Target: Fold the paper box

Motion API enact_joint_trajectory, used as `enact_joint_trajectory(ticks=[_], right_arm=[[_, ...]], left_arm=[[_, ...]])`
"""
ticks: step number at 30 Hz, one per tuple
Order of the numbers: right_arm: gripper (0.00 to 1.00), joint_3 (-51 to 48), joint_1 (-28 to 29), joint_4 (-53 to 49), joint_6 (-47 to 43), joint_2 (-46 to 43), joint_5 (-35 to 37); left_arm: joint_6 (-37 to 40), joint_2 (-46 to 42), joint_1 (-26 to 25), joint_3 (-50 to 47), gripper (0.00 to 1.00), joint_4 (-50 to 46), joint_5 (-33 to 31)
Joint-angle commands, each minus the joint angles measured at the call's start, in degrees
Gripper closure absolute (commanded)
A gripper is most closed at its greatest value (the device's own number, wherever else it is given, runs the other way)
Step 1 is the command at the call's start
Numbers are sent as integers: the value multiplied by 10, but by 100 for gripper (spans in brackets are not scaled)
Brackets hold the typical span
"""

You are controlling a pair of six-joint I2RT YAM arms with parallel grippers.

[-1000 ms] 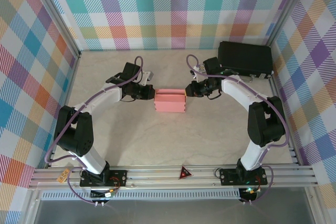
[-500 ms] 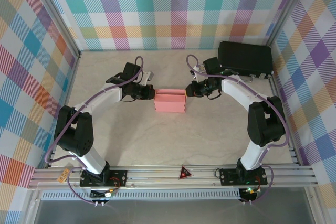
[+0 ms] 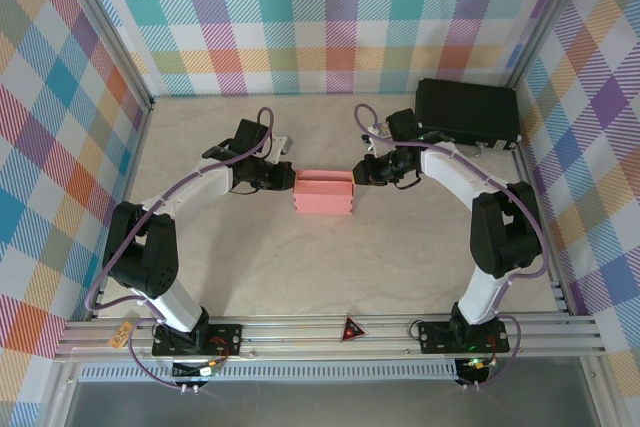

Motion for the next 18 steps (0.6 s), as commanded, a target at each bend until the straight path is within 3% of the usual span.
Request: enact_joint_trajectory(ticks=[1,10,18], right_arm=[[84,18,7,-20,2,16,-16],[77,16,8,-23,-1,8,-1],[76,3,9,-18,-4,-8,25]], left_arm=[[4,5,-7,-7,92,-23,-3],[4,5,-7,-8,92,-23,-5],[5,-2,-7,-5,90,-25,-6]])
